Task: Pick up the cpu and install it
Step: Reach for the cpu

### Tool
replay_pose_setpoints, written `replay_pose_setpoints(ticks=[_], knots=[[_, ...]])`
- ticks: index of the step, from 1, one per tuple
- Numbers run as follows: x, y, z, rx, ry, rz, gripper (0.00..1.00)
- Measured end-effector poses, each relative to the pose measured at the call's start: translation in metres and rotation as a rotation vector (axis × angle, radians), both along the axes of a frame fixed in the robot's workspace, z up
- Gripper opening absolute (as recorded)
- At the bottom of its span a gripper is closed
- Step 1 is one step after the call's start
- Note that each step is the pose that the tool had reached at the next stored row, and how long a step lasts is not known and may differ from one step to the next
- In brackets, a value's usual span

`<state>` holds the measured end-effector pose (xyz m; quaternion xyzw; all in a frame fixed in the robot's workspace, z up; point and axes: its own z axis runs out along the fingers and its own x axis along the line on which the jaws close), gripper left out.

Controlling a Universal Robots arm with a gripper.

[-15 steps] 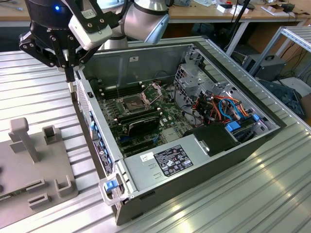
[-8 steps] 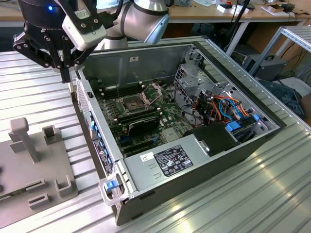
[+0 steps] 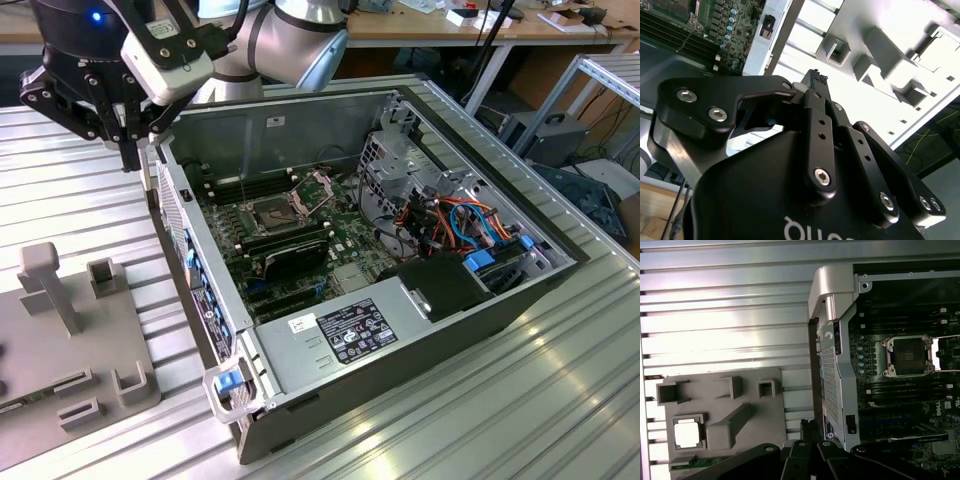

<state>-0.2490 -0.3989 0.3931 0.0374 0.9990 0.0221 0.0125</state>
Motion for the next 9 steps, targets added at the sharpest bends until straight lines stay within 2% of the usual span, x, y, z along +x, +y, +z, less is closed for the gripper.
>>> replay_pose_setpoints(ticks=[9], knots=[[-0.0018, 0.0, 0.0, 0.0, 0.0, 0.0, 0.11]])
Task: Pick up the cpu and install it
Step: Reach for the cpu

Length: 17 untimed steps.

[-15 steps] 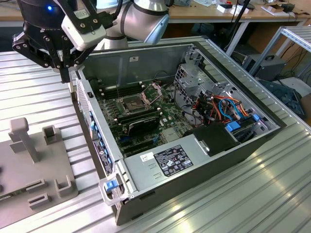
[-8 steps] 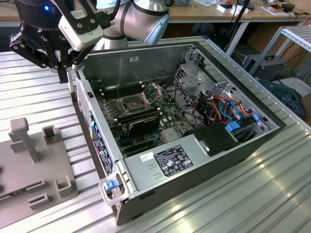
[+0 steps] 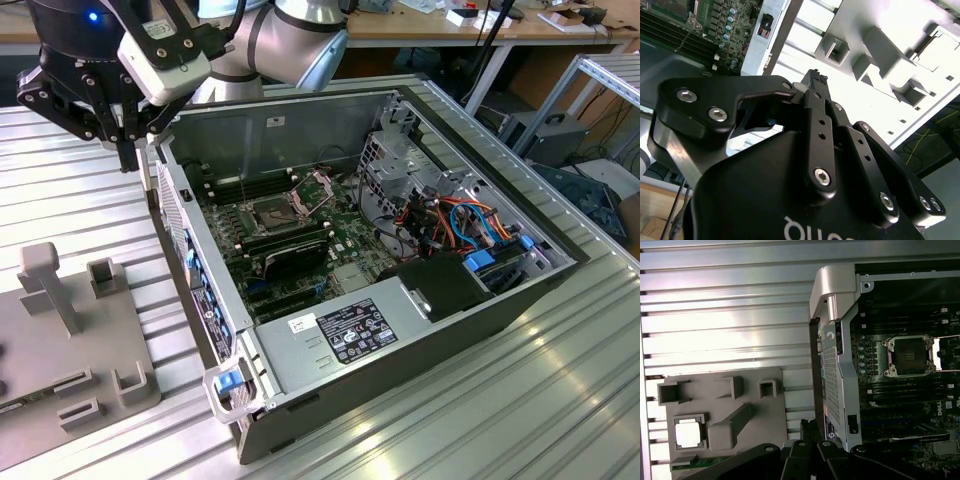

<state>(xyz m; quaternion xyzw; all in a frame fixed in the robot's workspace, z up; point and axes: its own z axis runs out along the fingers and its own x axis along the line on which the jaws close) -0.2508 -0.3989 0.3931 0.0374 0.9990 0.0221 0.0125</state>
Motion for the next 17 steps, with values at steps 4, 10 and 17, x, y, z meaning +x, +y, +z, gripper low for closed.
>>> replay_pose_setpoints(ticks=[4, 10, 17], knots=[[-0.001, 0.0, 0.0, 0.0, 0.0, 0.0, 0.11], [-0.0021, 0.0, 0.0, 0.0, 0.0, 0.0, 0.11], [-0.003, 0.0, 0.0, 0.0, 0.0, 0.0, 0.11]])
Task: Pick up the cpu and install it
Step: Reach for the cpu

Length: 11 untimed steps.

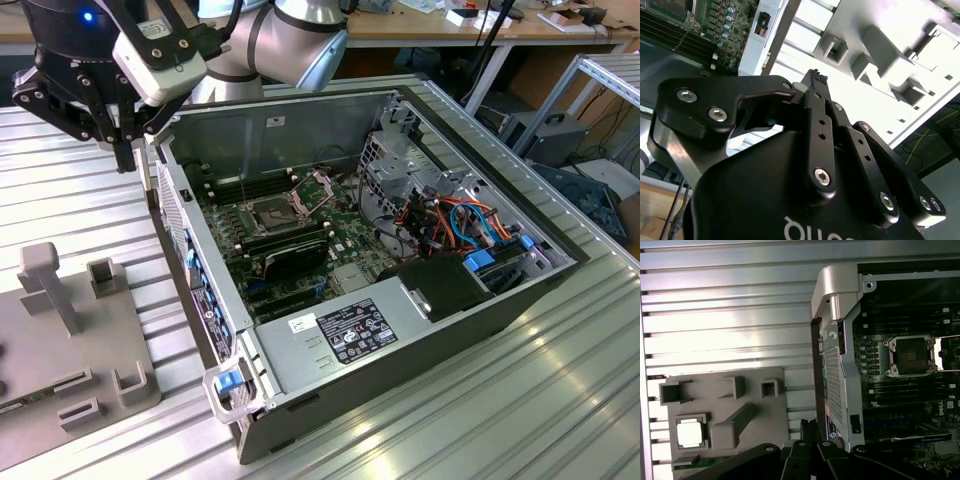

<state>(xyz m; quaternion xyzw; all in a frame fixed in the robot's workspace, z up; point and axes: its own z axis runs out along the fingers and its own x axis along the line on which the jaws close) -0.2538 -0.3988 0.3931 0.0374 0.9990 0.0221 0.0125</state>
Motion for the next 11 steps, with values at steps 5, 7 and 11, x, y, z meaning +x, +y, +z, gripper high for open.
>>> replay_pose_setpoints(ticks=[5, 7, 11], knots=[[-0.0005, 0.0, 0.0, 0.0, 0.0, 0.0, 0.11], [-0.0008, 0.0, 0.0, 0.0, -0.0001, 0.0, 0.11], [-0.0025, 0.0, 0.0, 0.0, 0.0, 0.0, 0.11]])
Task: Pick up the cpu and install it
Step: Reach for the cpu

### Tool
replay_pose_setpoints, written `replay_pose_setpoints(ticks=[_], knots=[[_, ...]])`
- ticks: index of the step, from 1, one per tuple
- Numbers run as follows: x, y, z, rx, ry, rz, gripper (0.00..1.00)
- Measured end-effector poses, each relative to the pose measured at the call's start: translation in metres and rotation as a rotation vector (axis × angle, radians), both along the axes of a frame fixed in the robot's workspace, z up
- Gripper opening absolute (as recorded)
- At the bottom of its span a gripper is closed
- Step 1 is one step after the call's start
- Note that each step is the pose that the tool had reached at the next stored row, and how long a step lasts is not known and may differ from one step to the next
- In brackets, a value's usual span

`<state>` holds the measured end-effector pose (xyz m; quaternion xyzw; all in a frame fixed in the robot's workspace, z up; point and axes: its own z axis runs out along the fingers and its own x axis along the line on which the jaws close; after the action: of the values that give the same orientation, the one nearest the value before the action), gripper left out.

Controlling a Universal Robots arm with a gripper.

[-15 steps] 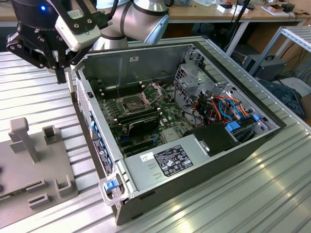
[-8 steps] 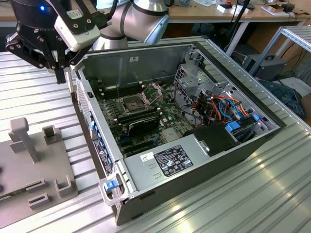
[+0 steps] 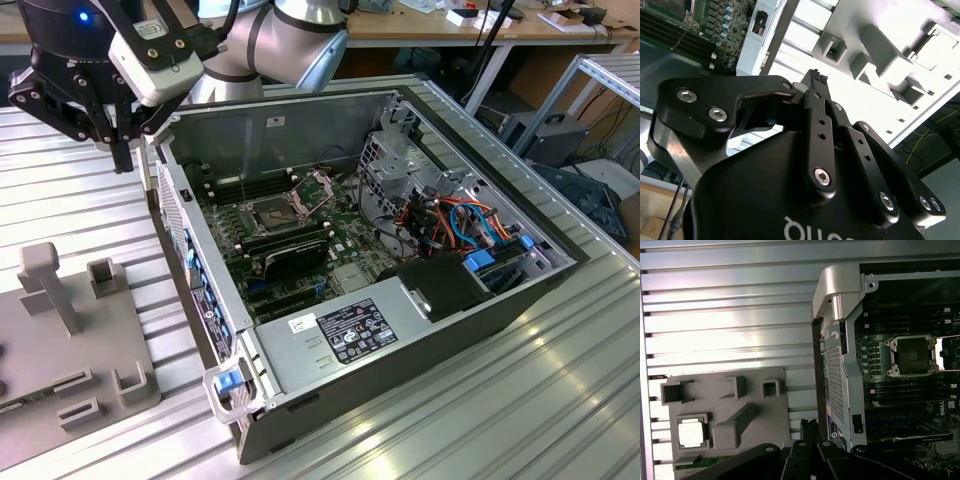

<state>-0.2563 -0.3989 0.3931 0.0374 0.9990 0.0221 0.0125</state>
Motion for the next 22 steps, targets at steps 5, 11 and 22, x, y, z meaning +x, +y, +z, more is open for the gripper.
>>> replay_pose_setpoints(ticks=[5, 11, 22], knots=[[-0.0042, 0.0, -0.0001, 0.0001, -0.0001, 0.0, 0.11], [-0.0049, 0.0, -0.0001, 0.0001, 0.0, 0.0, 0.11], [-0.0108, 0.0, -0.0001, 0.0, -0.0001, 0.0, 0.11]])
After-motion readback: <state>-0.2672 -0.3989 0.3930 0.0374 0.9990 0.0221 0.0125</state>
